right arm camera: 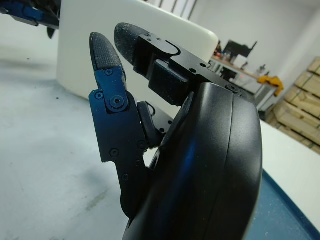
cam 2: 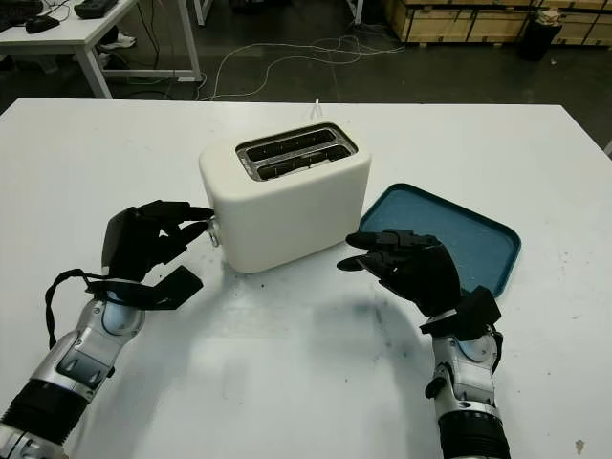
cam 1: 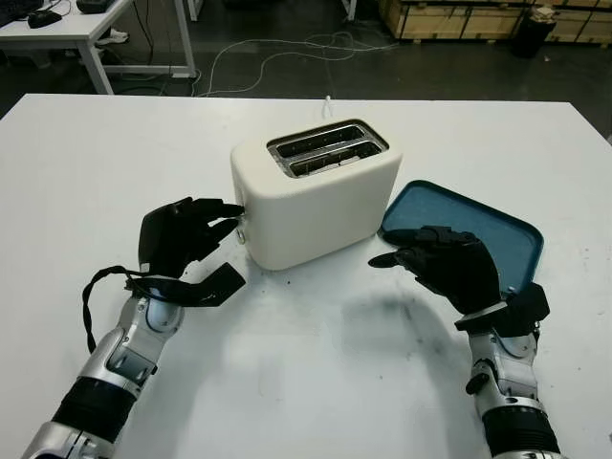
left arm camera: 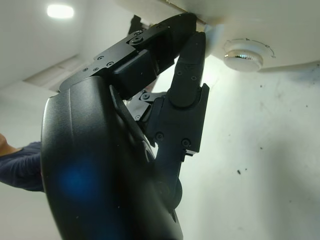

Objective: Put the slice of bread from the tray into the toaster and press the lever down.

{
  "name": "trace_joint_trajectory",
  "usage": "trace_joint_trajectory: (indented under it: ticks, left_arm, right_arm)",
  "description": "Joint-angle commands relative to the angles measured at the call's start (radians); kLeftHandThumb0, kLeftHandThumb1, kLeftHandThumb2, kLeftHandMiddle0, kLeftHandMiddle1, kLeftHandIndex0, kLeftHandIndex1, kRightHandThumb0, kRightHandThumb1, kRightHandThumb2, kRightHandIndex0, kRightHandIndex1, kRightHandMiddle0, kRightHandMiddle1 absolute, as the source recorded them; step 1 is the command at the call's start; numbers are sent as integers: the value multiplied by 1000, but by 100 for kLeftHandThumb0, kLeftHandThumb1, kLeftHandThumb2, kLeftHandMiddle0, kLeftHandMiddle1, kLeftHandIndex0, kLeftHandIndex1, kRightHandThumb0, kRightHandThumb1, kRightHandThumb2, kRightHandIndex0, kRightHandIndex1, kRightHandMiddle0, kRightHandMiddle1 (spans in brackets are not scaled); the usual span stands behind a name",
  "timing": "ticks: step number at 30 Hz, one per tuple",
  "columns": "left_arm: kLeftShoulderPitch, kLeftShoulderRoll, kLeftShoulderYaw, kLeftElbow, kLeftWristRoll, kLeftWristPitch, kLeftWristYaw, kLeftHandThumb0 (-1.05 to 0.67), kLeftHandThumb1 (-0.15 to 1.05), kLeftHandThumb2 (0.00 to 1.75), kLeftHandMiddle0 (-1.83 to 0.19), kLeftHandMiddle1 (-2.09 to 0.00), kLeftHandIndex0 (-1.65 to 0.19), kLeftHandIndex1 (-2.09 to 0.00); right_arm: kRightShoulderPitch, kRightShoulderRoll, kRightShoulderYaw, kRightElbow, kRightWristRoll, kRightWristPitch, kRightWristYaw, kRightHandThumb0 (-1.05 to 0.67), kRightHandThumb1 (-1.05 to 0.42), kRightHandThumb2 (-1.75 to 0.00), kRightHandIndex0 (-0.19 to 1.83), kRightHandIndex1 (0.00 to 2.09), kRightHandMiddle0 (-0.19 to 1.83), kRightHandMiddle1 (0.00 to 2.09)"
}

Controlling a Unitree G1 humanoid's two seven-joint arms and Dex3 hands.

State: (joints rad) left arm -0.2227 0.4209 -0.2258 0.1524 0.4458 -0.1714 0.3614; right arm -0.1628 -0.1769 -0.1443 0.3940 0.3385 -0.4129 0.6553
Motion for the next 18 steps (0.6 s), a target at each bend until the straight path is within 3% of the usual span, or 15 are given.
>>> trace_joint_trajectory:
  ticks: [1,6,11,18]
  left_arm:
    - [10,-15,-12,-66,28,-25,-40,-26,84,1,-80,-155,-120,-21]
    - [17,-6,50,-138,58,-22,-50,-25,82,0,-85,-145,-119,-24]
    - [10,-1,109,-192,54,-27,-67,-22,81,0,-85,-148,-119,-26]
    - [-49,54,160,-213,80,-31,-143,-22,80,0,-86,-142,-118,-26]
  right_arm:
    - [-11,0,4,11,-11,-23,-1,-54,-92,-1,118,21,113,0]
    - [-12,-1,11,11,-19,-26,-3,-55,-92,-1,118,21,113,0]
    - [-13,7,14,6,-5,-12,4,-54,-92,-1,117,21,113,0]
    - [-9,13,15,-1,-2,-4,2,-53,-92,-1,118,22,114,0]
